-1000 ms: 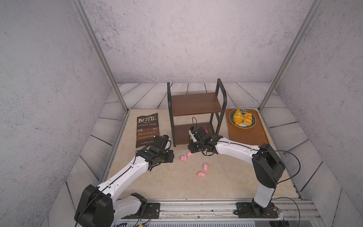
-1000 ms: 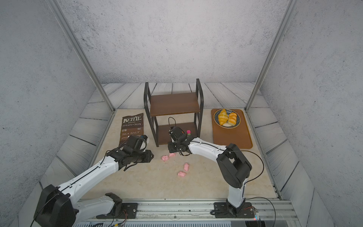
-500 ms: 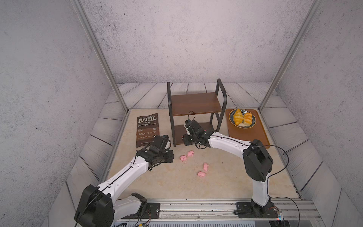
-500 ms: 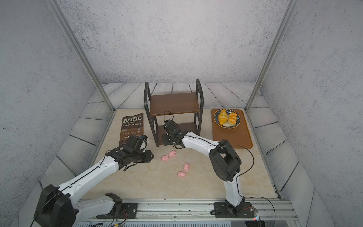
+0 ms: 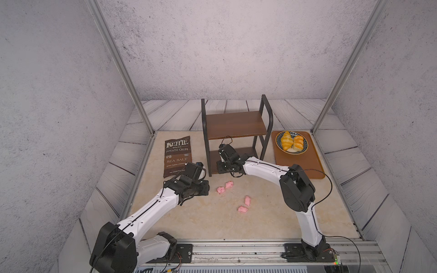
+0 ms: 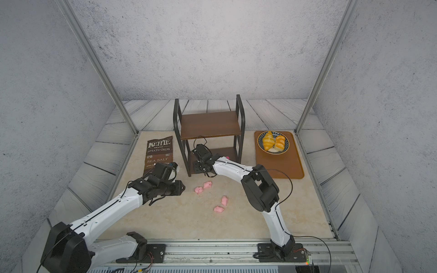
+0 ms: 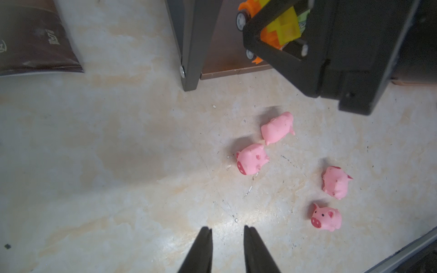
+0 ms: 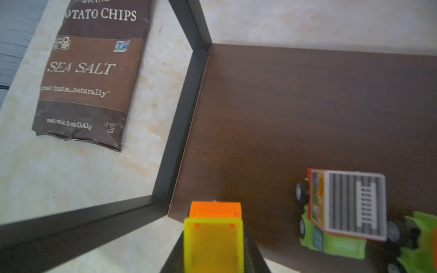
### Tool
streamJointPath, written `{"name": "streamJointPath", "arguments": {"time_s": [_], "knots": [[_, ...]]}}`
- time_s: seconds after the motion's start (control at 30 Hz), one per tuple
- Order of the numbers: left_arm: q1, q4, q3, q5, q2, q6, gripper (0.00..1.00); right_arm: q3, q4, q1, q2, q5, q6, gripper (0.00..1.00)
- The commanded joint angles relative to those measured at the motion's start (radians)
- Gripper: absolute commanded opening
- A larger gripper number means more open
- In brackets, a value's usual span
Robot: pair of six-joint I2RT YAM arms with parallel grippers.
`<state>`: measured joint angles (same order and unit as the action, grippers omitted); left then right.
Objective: Organize plastic toys on shelves
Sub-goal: Place the plastic toy on the shelf.
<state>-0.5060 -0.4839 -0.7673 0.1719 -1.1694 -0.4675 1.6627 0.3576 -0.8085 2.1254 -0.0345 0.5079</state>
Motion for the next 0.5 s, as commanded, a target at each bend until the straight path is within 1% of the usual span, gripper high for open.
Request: {"name": "streamJointPath", "arguments": {"time_s": [0.0,0.23,0.47], "knots": [[0.009,-0.01,0.006,0.006,-0.003,0.015,0.29,0.032,0.029,0.012,0.04,-0.018,-0.02,0.26],[0.009,-0.01,0.003,0.007,-0.008,0.018,0.29,0.068,0.048,0.016,0.08,-0.044,-0.022,0.26],[0.009,-0.009,0.005,0.005,-0.01,0.02,0.29,0.171,0.136,0.018,0.15,-0.046,-0.016,0.28]]}}
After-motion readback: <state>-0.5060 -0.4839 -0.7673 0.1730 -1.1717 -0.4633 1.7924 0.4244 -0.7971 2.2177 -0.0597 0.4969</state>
